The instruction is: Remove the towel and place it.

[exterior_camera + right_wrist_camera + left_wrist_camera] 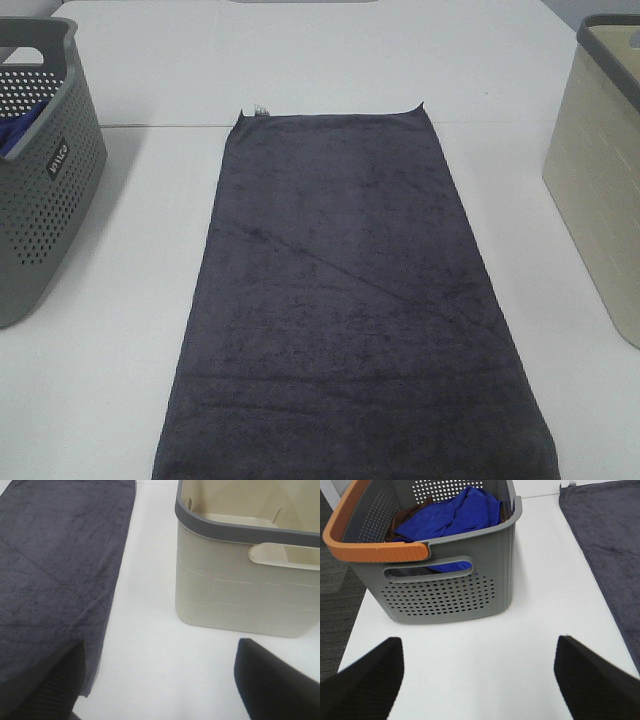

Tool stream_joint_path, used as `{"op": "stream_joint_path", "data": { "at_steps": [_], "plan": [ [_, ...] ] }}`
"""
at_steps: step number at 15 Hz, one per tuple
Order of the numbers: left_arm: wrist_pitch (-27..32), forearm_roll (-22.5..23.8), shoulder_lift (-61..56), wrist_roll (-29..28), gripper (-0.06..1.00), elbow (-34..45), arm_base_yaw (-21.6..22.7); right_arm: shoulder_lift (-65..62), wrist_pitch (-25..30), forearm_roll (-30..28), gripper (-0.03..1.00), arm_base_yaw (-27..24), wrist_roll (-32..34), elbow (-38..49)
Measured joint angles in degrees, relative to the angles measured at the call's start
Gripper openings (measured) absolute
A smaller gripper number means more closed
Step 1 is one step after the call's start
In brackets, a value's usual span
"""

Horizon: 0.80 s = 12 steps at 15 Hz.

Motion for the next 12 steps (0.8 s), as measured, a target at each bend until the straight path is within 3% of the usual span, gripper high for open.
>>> {"op": "stream_joint_path", "data": {
  "at_steps": [10, 12],
  "plan": [
    [0.00, -1.38, 0.00, -2.35, 0.77, 0.11, 0.00, 0.00, -0.52, 0.00, 0.80, 0.00, -0.40, 0.11],
    [0.00, -1.83, 0.00, -2.35, 0.77, 0.11, 2.06, 0.00, -0.52, 0.00, 0.80, 0.00, -0.40, 0.11]
  ]
}}
